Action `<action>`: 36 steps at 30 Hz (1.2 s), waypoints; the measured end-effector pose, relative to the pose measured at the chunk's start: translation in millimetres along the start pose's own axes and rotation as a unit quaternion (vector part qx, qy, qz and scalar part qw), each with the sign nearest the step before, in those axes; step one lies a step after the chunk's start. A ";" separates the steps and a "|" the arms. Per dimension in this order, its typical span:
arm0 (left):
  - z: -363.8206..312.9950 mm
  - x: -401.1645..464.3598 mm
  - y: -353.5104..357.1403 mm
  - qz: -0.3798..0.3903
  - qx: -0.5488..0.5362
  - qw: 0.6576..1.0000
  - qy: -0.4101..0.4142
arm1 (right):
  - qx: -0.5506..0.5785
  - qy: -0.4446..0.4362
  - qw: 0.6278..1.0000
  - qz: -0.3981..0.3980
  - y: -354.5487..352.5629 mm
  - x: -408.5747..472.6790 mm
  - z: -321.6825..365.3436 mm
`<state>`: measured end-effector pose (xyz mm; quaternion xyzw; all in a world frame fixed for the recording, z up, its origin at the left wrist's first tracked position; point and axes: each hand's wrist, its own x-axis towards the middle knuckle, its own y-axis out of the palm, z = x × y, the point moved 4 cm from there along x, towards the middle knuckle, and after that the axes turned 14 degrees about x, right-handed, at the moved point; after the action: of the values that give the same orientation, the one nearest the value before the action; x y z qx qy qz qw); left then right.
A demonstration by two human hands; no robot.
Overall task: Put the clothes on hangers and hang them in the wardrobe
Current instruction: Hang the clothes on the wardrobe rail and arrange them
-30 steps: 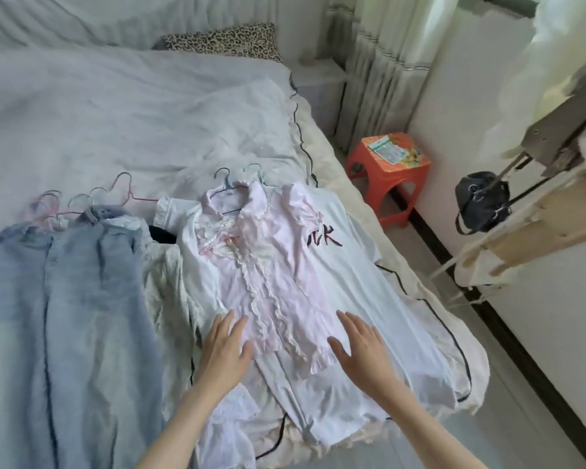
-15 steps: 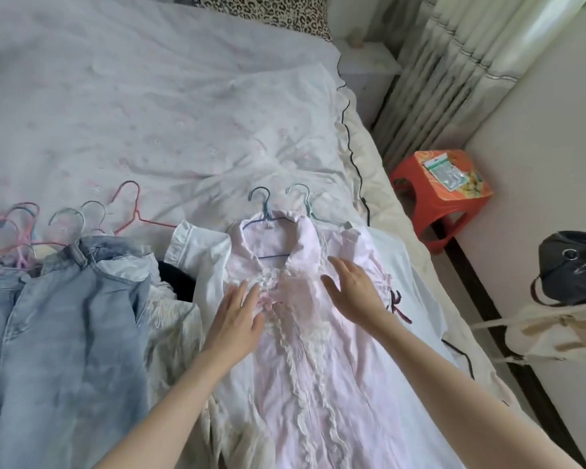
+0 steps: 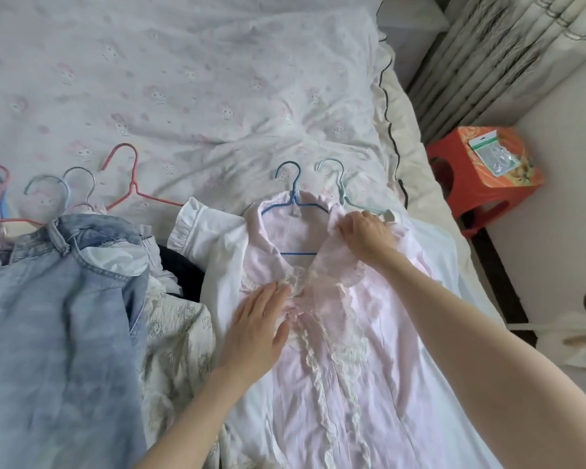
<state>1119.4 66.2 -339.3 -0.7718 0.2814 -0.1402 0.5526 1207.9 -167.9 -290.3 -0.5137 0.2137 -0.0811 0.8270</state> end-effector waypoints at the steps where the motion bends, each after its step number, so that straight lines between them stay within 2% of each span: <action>1: 0.1 -0.6 -1.3 0.002 -0.008 1.000 0.003 | 0.029 -0.001 0.999 -0.033 -5.6 -3.5 1.9; 5: -4.3 -3.8 -20.2 -0.011 -0.049 0.999 -0.005 | 0.120 0.002 0.985 -0.126 -37.1 -33.2 3.6; 8: -12.3 0.1 -65.1 -0.082 -0.078 0.993 -0.046 | 0.137 -0.018 0.976 -0.171 -66.7 -68.8 2.5; 11: -26.1 10.8 -123.4 -0.177 -0.053 0.982 -0.030 | 0.134 -0.043 0.966 -0.218 -98.0 -114.0 -3.1; 14: -50.2 19.2 -170.2 -0.196 -0.027 0.980 -0.008 | 0.191 -0.032 0.941 -0.276 -139.0 -165.0 -21.0; 17: -89.7 21.2 -197.8 -0.183 -0.015 0.982 0.049 | 0.239 -0.039 0.918 -0.314 -178.1 -224.4 -44.3; 20: -152.7 17.7 -228.9 -0.178 -0.013 0.972 0.154 | 0.315 -0.027 0.885 -0.343 -214.0 -289.6 -75.2; 23: -233.8 1.0 -267.2 -0.196 -0.025 0.937 0.290 | 0.350 -0.017 0.842 -0.410 -259.1 -366.8 -111.7; 25: -290.3 -17.7 -287.2 -0.169 -0.087 0.915 0.356 | 0.349 -0.002 0.814 -0.464 -288.3 -426.1 -137.3; 28: -372.2 -54.4 -290.0 -0.097 -0.202 0.890 0.397 | 0.318 0.024 0.779 -0.540 -320.5 -523.0 -170.7; 32: -467.6 -116.4 -262.0 -0.099 -0.281 0.864 0.405 | 0.183 0.065 0.776 -0.600 -328.8 -651.8 -202.8; 36: -559.0 -197.9 -240.5 -0.073 -0.317 0.823 0.465 | 0.081 0.117 0.755 -0.640 -319.2 -777.1 -218.4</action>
<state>733.0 -194.3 99.2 -0.7662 0.4765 -0.4255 0.0692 443.9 -217.6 118.7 -0.4480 -0.0767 -0.6679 0.5893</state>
